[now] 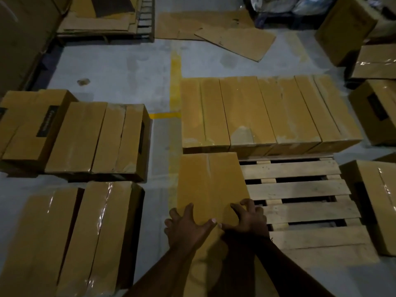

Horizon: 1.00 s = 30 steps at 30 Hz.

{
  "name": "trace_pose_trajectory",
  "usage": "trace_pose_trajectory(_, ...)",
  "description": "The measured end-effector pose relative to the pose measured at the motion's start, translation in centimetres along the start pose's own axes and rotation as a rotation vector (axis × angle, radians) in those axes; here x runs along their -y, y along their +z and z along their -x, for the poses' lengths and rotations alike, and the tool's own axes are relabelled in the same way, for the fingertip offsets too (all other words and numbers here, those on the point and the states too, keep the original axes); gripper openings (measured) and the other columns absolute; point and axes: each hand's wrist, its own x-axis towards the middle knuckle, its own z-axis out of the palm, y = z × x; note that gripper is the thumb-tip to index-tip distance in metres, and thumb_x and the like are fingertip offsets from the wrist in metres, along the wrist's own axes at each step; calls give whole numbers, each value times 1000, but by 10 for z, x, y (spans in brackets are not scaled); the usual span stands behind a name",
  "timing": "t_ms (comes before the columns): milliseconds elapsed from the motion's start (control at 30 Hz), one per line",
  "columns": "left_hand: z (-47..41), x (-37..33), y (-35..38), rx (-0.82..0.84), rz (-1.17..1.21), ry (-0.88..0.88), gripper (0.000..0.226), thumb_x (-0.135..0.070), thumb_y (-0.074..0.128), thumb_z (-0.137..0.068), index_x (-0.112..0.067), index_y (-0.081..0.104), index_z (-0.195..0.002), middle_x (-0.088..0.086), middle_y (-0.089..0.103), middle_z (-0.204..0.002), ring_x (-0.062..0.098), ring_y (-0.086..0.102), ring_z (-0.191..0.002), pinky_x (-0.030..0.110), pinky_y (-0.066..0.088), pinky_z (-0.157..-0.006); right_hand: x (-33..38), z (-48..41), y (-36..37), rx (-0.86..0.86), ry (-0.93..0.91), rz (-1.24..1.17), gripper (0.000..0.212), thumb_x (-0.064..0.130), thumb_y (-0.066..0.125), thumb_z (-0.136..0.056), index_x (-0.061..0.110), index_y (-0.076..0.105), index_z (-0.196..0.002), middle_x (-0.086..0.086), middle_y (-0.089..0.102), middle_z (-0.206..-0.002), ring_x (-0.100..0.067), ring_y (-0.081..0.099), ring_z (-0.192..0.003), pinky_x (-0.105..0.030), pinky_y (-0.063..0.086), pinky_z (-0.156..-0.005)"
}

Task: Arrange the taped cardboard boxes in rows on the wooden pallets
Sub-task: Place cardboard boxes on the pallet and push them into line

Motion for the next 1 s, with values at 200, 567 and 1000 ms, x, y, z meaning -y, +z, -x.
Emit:
trace_pose_trajectory(200,-59,14,39,-17,-35,45,110,-97,52,-64,-43,25,-156,12,15,-157,44,26,-139,53,29,-113,-13,-55,49,-65,-5,-44,99,94,56,-61,43,43,-145,3,31,-147,-31,41,-123,-41,46,-98)
trace_pose_trajectory(567,-148,38,130,-109,31,139,102,-79,66,-73,-46,20,-158,7,7,-162,43,18,-143,55,33,-114,-58,-150,116,-166,-152,-40,98,89,62,-62,35,48,-143,-7,33,-148,-37,40,-122,-49,45,-98)
trace_pose_trajectory(1000,-151,71,180,128,-146,156,122,-66,76,-78,-46,-13,-159,5,-36,-162,51,1,-151,60,26,-118,-82,-156,163,73,-146,-133,96,58,81,-75,33,31,-153,3,-10,-166,-39,8,-149,-57,34,-117)
